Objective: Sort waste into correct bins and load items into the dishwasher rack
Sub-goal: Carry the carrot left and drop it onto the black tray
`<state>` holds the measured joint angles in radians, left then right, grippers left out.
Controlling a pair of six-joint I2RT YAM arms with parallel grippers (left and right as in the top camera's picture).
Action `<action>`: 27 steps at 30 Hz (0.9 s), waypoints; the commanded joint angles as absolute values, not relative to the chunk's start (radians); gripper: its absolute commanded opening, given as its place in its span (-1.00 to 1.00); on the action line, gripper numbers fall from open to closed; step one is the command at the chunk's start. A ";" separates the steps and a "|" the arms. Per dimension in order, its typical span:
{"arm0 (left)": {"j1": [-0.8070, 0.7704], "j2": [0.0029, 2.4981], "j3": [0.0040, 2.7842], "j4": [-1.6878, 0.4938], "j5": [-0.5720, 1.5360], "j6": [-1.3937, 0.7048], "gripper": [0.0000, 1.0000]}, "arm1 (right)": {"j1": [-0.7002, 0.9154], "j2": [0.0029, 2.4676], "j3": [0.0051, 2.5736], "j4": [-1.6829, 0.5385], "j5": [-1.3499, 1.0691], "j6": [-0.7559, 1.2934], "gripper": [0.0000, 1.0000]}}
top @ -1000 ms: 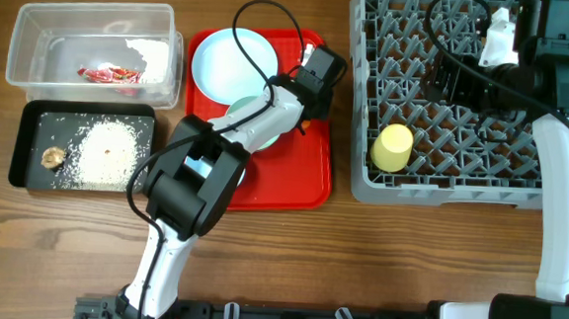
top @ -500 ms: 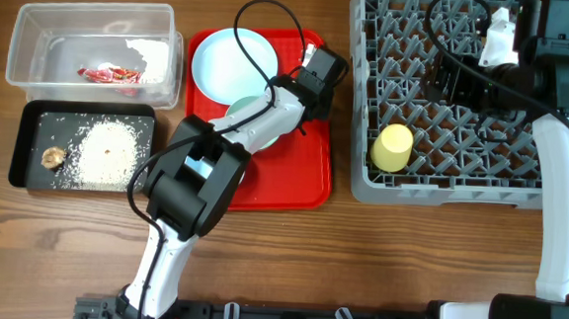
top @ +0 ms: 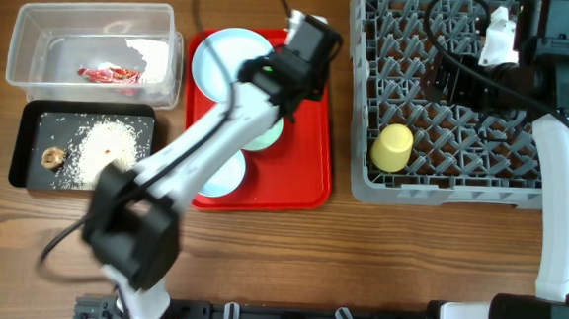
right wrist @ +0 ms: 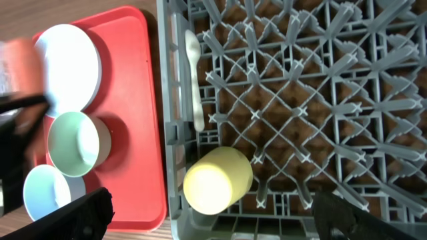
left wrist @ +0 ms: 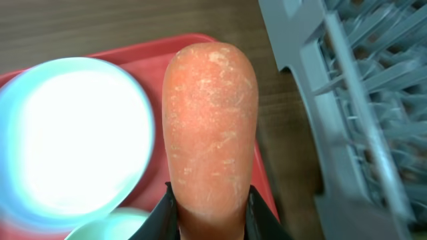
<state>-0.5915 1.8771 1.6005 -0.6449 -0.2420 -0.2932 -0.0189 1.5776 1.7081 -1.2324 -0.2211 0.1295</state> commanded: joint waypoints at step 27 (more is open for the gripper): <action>0.321 1.535 1.234 -1.035 -0.171 -0.672 -0.81 | -0.021 1.553 1.713 -1.213 -0.226 0.104 0.95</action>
<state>0.2775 1.5425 1.3418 -1.1145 -0.2367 -0.6506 -0.0189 1.5776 1.7081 -1.2156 -0.2211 0.1265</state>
